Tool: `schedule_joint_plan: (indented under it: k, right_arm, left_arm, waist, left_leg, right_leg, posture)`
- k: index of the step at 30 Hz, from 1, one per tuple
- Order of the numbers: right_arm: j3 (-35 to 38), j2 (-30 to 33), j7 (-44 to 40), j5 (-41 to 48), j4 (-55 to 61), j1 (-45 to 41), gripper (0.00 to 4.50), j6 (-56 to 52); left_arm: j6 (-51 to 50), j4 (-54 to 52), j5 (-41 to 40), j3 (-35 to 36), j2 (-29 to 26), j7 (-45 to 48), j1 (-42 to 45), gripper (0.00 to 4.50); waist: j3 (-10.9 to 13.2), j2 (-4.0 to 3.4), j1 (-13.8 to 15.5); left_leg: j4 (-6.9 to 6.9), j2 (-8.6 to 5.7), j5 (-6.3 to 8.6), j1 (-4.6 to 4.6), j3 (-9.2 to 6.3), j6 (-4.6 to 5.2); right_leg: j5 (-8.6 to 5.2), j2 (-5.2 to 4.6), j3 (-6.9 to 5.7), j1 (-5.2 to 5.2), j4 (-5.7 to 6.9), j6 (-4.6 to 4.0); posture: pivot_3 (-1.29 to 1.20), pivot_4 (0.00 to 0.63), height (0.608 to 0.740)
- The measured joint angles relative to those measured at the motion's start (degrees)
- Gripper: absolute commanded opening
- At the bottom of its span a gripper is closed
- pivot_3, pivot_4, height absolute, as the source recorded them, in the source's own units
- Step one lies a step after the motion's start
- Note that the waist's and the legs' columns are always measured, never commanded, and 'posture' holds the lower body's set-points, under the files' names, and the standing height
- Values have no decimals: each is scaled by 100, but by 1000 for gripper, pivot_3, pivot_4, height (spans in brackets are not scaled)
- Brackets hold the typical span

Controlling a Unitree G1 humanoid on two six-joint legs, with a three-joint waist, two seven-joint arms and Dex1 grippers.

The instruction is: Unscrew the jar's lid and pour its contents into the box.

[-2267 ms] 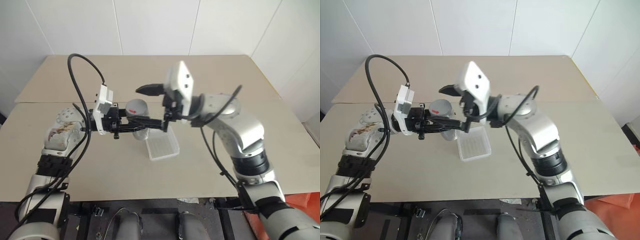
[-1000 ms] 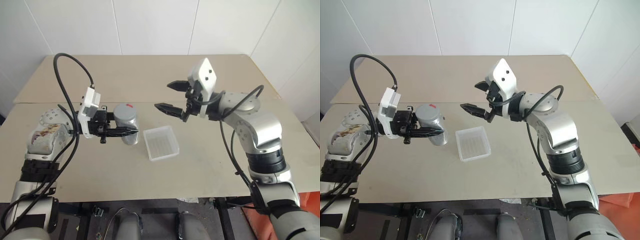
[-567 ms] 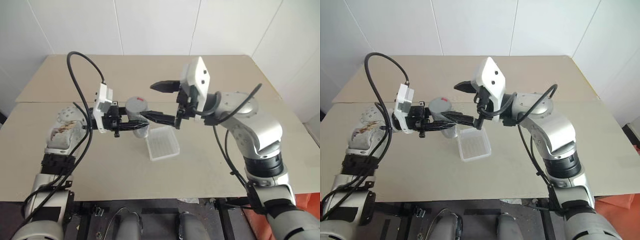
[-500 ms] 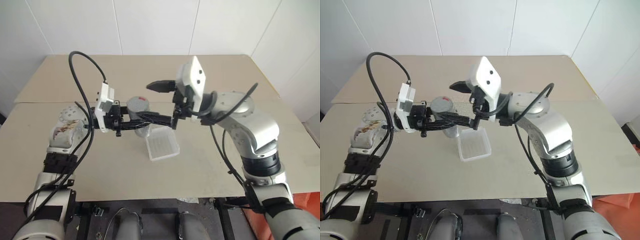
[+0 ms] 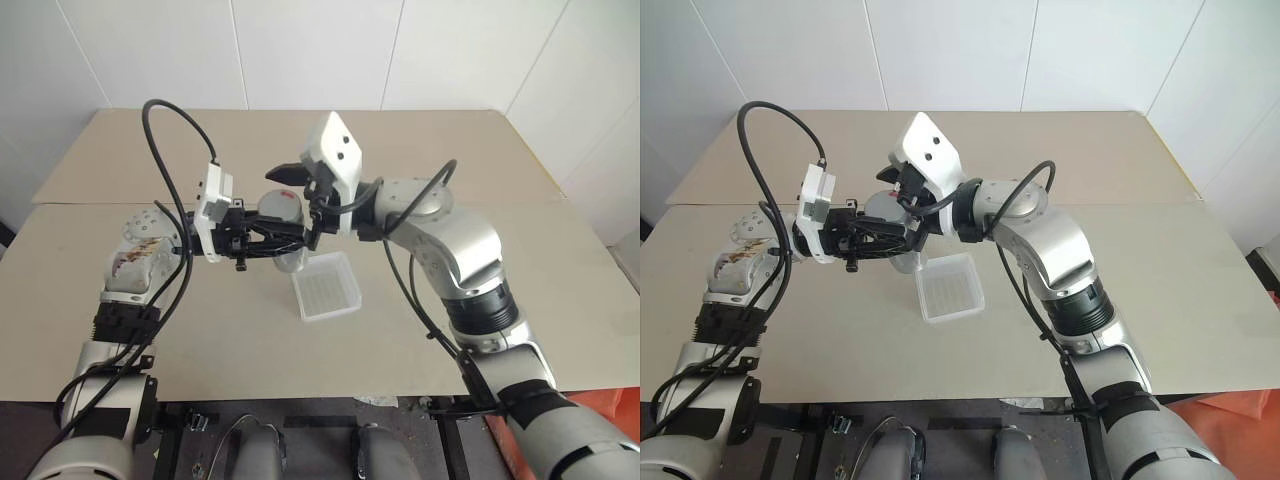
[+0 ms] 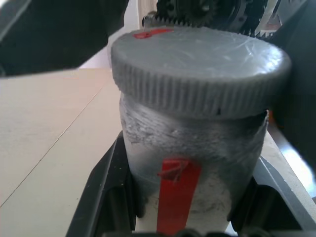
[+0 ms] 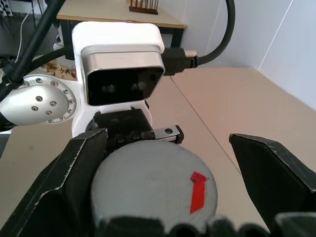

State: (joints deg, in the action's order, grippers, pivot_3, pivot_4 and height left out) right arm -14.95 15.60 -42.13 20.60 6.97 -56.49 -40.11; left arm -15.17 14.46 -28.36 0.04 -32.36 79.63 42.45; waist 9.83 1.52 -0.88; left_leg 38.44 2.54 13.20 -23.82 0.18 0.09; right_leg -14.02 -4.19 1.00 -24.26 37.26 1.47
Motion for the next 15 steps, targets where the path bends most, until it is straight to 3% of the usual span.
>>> schedule_joint_plan:
  k: [15]
  right_arm:
    - [82,467,-199,162,345,212,4477,1]
  left_arm:
    - [-20,-12,-16,10,-217,10,-40,1911]
  waist:
    - [0,0,1]
  left_leg:
    - [0,0,0,0,0,0]
  right_leg:
    - [0,0,0,1,0,0]
  posture:
    - [0,150,740]
